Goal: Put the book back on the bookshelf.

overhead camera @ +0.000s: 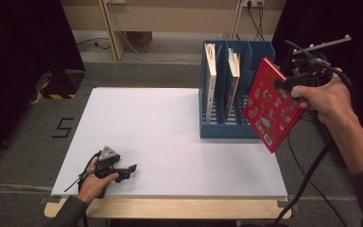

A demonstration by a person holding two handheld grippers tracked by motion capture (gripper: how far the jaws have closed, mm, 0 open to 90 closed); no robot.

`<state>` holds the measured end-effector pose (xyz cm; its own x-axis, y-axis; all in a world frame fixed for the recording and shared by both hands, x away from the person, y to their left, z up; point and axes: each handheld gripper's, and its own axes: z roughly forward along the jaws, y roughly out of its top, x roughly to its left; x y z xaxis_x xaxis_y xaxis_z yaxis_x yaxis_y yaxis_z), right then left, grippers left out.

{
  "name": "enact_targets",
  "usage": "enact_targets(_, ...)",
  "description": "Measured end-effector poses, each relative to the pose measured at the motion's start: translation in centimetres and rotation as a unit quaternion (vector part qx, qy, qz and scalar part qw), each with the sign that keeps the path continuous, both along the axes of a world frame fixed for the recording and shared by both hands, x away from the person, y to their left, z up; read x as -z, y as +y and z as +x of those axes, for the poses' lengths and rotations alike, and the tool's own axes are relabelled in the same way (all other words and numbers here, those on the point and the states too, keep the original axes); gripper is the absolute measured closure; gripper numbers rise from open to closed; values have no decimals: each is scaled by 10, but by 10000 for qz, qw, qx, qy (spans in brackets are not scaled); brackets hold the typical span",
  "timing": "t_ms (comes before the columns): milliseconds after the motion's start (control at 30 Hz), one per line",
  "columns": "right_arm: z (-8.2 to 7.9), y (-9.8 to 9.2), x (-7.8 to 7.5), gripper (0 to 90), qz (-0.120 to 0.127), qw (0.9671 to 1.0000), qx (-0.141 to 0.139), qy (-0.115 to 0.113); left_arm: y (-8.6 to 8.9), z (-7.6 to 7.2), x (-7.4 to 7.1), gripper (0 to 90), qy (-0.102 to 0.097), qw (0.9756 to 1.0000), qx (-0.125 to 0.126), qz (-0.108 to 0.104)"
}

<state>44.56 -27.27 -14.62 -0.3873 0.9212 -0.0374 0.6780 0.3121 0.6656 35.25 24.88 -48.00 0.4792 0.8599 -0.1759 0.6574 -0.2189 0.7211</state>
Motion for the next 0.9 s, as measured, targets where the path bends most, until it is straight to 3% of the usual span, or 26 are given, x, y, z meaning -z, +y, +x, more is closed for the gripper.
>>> enact_targets(133,13,-6,3,789,-13,9999,145,33,2,2,-1,149,-76,9997,-66,221)
enact_targets(533,48,-15,7,789,-40,9988,470,-95,3,3,0,149,-37,9996,-49,289)
enact_targets(900,89,-19,17,788,188,9961,837,-183,2,3,0,148,-48,9995,-47,300)
